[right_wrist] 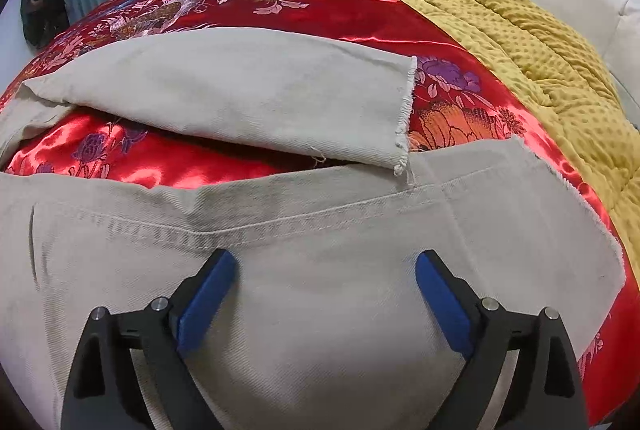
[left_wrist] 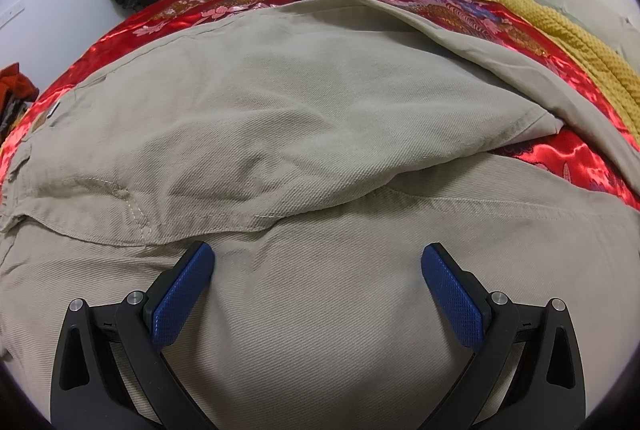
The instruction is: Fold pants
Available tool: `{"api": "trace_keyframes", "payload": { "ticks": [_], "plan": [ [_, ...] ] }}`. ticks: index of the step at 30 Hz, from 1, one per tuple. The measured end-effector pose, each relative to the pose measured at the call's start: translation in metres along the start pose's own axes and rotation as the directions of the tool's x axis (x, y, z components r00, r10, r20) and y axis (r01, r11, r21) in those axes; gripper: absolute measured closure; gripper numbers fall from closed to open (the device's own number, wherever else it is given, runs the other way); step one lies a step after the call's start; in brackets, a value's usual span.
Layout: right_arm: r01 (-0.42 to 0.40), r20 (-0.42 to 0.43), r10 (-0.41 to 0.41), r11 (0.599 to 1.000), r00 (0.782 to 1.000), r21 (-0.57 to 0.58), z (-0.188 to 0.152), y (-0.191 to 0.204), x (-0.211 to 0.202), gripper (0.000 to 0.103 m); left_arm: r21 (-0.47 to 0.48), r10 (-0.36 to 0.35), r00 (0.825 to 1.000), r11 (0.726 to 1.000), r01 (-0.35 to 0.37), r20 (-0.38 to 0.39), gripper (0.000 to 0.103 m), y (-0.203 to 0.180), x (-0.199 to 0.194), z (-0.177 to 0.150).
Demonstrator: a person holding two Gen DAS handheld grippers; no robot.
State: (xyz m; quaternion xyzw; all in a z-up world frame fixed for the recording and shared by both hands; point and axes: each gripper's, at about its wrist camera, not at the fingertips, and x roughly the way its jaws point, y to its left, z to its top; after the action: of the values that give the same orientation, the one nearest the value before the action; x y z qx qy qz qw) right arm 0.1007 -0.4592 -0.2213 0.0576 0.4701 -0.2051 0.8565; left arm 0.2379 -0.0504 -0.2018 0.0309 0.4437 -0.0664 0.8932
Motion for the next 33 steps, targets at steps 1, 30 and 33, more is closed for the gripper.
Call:
{"api": "trace_keyframes", "payload": {
  "ticks": [1,30,33],
  "plan": [
    [-0.001,0.0,0.001,1.0,1.0,0.0,0.0,0.0,0.0,0.011,0.0,0.0,1.0,1.0,0.0,0.0,0.0,0.0,0.0,0.0],
    [-0.556,0.268,0.594,0.377,0.759,0.741,0.054,-0.03,0.071,0.043,0.011,0.014,1.0,1.0,-0.014,0.007,0.0,-0.001,0.003,0.003],
    [-0.463,0.233,0.502,0.402,0.833,0.79,0.064,-0.038,0.075,0.068,0.01,0.013,1.0,1.0,-0.013,0.003,0.0,-0.001,0.003,0.004]
  ]
}}
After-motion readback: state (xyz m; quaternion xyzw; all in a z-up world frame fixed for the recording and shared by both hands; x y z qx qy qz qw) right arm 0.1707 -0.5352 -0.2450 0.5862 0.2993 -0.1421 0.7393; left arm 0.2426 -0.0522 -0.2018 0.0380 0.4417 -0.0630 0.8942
